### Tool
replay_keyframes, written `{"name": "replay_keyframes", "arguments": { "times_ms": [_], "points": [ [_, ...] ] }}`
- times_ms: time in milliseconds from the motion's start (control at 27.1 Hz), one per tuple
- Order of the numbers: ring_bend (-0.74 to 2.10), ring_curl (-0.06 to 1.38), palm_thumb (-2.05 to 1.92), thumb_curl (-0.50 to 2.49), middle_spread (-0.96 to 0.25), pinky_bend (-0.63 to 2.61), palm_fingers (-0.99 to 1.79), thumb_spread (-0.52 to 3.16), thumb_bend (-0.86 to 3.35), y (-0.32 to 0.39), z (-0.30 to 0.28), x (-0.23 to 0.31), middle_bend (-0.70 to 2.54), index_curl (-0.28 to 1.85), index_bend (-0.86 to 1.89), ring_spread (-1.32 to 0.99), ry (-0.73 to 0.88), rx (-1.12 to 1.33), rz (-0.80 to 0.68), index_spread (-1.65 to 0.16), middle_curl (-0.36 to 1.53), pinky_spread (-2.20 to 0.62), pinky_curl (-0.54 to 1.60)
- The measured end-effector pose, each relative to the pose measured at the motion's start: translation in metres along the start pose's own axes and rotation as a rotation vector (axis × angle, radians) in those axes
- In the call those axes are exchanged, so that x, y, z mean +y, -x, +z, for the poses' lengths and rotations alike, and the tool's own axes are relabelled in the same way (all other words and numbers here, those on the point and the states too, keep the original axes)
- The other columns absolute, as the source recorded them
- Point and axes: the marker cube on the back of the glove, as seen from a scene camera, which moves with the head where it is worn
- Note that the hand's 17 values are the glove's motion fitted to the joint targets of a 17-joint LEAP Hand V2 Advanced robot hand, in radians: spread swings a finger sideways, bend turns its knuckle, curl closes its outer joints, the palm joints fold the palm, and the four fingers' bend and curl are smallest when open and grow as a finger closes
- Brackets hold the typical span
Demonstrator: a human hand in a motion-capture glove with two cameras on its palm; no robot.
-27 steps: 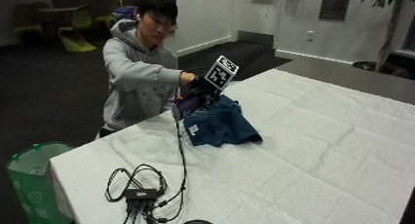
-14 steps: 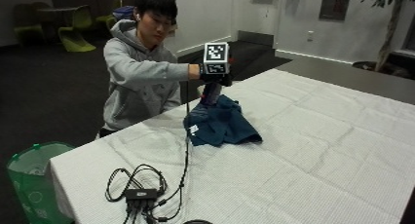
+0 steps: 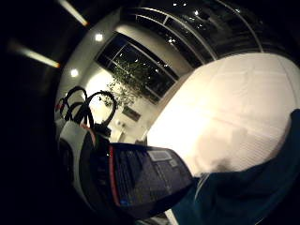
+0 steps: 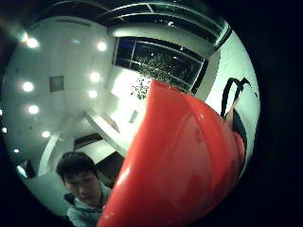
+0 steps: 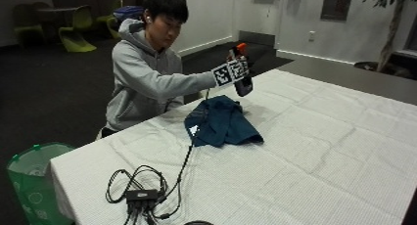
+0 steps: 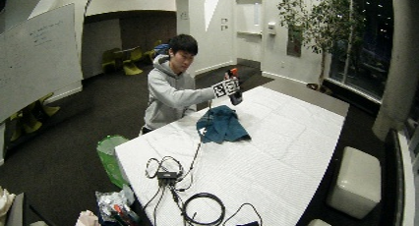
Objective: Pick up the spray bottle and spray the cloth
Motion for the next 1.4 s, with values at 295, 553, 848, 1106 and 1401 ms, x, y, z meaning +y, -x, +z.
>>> {"name": "replay_keyframes", "arguments": {
  "times_ms": [295, 553, 848, 1106, 1401],
  "points": [
    [0.57, 0.43, 0.93, 0.82, -0.07, 0.31, 1.36, 0.31, -0.03, -0.049, 0.043, 0.005, 0.59, 0.56, 0.48, -0.17, 0.061, -0.012, 0.062, -0.17, 0.49, -0.16, 0.38],
    [0.56, 0.43, 0.92, 0.83, -0.06, 0.32, 1.35, 0.31, -0.03, -0.069, 0.058, 0.01, 0.57, 0.56, 0.47, -0.17, 0.123, 0.036, 0.074, -0.16, 0.49, -0.16, 0.38],
    [0.53, 0.41, 0.89, 0.81, -0.05, 0.38, 1.06, 0.42, -0.04, -0.061, 0.061, 0.019, 0.43, 0.51, 0.28, -0.14, 0.323, 0.08, 0.086, -0.17, 0.44, -0.11, 0.39],
    [0.42, 0.4, 0.72, 0.68, -0.03, 0.42, 0.61, 0.71, -0.07, -0.059, 0.042, 0.023, 0.26, 0.44, 0.09, -0.1, 0.31, 0.176, 0.071, -0.24, 0.39, 0.01, 0.42],
    [0.39, 0.35, 0.66, 0.59, -0.04, 0.44, 0.52, 0.85, -0.04, -0.028, 0.008, 0.06, 0.2, 0.34, 0.09, -0.09, 0.463, 0.044, 0.12, -0.29, 0.37, 0.07, 0.39]
  ]
}}
